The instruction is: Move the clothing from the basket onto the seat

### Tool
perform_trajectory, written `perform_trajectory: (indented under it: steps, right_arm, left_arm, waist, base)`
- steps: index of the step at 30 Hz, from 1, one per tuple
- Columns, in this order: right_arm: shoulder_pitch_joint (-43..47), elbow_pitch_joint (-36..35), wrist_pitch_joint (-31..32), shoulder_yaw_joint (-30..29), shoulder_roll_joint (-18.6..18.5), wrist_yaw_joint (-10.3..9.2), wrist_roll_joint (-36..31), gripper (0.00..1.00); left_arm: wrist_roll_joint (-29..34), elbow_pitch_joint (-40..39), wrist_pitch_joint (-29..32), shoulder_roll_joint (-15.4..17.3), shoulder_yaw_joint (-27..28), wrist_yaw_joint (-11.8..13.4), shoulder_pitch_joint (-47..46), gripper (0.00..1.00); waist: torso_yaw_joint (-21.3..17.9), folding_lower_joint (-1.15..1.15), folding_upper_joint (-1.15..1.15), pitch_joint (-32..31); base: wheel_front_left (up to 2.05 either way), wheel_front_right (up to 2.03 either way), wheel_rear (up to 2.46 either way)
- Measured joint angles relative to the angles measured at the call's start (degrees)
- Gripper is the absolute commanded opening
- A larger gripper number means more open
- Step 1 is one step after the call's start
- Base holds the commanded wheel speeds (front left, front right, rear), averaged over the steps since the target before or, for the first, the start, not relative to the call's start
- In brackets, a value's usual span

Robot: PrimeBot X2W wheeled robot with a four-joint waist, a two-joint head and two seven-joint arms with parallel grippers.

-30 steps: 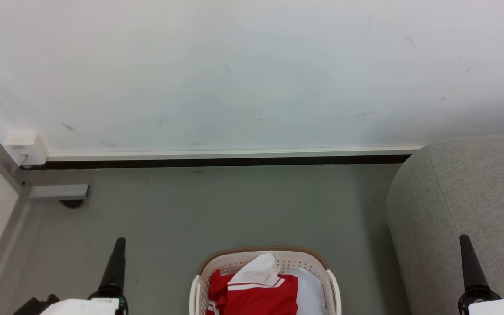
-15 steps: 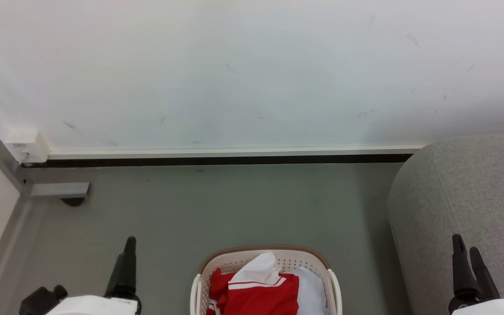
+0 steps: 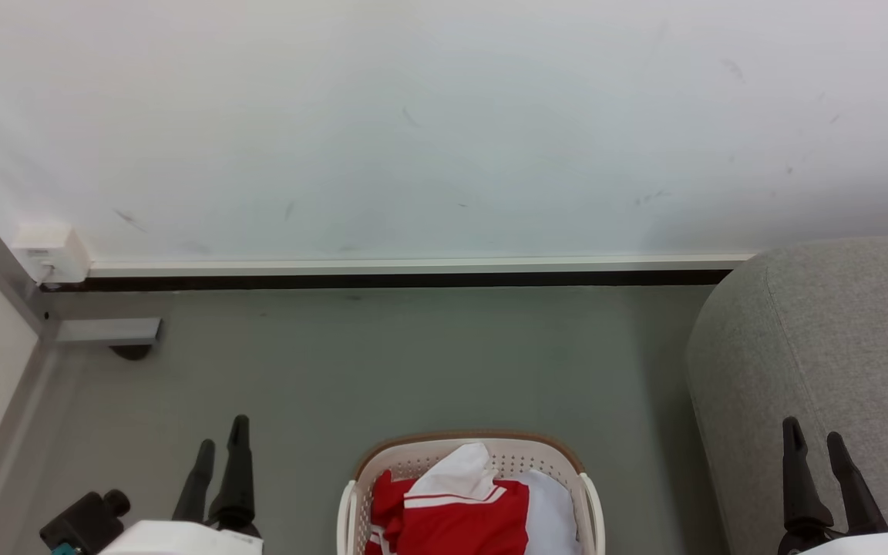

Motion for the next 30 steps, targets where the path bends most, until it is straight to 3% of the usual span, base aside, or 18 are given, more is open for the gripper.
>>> perform_trajectory:
  steps: [30]
  right_arm:
    - [1.9, 1.8, -4.5, 0.6, -0.2, 0.0, -17.3, 1.0]
  left_arm:
    - [20.1, -0.5, -4.5, 0.1, -1.6, 0.7, 1.7, 1.0]
  waist:
    - [1.0, 0.0, 0.0, 0.4]
  base:
    - [0.0, 0.0, 0.0]
